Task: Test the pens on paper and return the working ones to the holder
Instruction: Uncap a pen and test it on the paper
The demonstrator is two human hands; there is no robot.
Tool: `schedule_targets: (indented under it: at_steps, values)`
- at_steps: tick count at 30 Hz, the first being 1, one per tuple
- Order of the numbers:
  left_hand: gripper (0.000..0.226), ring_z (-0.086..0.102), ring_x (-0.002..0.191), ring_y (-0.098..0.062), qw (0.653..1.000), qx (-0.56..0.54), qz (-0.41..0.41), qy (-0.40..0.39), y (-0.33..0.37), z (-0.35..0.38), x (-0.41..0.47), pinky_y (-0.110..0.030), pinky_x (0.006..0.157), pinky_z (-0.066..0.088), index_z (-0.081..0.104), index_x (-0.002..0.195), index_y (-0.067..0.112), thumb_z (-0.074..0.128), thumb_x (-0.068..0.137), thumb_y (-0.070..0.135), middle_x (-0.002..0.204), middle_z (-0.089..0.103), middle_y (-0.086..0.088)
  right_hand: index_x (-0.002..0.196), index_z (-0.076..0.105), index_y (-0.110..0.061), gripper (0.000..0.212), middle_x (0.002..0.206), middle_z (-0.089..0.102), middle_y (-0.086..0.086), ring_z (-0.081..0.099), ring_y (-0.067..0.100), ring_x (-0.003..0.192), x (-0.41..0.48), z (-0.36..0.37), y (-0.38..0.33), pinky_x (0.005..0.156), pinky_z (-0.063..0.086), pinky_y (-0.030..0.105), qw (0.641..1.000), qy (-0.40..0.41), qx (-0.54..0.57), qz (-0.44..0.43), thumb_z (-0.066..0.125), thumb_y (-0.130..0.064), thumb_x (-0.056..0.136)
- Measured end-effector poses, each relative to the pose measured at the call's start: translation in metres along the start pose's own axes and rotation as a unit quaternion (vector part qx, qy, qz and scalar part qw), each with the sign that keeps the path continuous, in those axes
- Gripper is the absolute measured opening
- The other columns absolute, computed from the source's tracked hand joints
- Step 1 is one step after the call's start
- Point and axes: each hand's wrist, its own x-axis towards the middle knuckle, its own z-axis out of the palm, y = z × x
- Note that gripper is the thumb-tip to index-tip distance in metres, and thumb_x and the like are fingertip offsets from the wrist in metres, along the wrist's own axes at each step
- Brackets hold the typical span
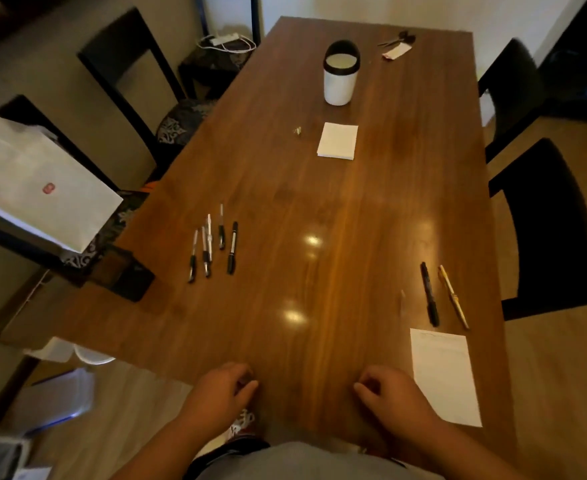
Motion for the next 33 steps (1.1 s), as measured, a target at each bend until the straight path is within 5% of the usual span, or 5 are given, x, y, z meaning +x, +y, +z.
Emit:
schedule_targets:
  at_steps: [5,10,14,27,33]
  values:
    - [0.02,0.053,0.089,-0.001,0.999,0.032,0.024,0.005,-0.069,-0.054,0.036,-0.025,0.081,0.049,0.061,0.105,0.034,0.052,0.094,0.047,0.1,0.055,0.014,0.088,0.069,-0.028,0.019,0.084,0.068,-0.01,0.062,0.004,0.077,0.035,0.036,-0.075,0.072,0.052,0.023,0.999,0.026,-0.019,0.017,0.061,-0.045,0.09]
    - [0.039,0.041,0.121,-0.012,0.989,0.124,0.078,0.026,-0.11,-0.096,0.07,-0.027,0.099,0.04,0.053,0.129,0.03,0.05,0.094,0.048,0.131,0.047,0.006,0.086,0.066,-0.023,0.017,0.081,0.064,-0.008,0.058,0.008,0.074,0.086,0.056,-0.157,0.062,0.04,0.024,0.998,0.04,-0.038,0.01,0.061,-0.039,0.092]
    - [0.066,0.016,0.144,-0.022,0.972,0.208,0.106,-0.006,-0.12,-0.114,0.096,-0.041,0.114,0.023,0.027,0.148,0.034,0.052,0.09,0.052,0.158,0.017,0.001,0.088,0.065,-0.023,0.016,0.075,0.061,-0.01,0.058,0.006,0.069,0.131,0.061,-0.209,0.057,0.04,0.021,0.998,0.05,0.001,0.024,0.061,-0.038,0.093]
    - [0.079,0.004,0.146,-0.027,0.961,0.243,0.126,-0.035,-0.136,-0.111,0.113,-0.05,0.115,0.011,0.007,0.149,0.038,0.057,0.089,0.048,0.161,0.004,0.0,0.088,0.056,-0.021,0.018,0.079,0.064,0.0,0.061,0.016,0.071,0.243,0.051,-0.296,0.055,0.048,0.029,0.99,0.116,-0.042,0.074,0.056,-0.038,0.094]
    - [0.08,-0.001,0.147,-0.026,0.962,0.237,0.122,-0.052,-0.135,-0.115,0.114,-0.049,0.115,0.005,0.003,0.149,0.04,0.057,0.09,0.046,0.161,-0.001,0.002,0.106,0.055,-0.013,0.019,0.094,0.062,0.005,0.061,0.022,0.084,0.251,0.052,-0.306,0.061,0.046,0.031,0.986,0.112,-0.081,0.095,0.053,-0.029,0.095]
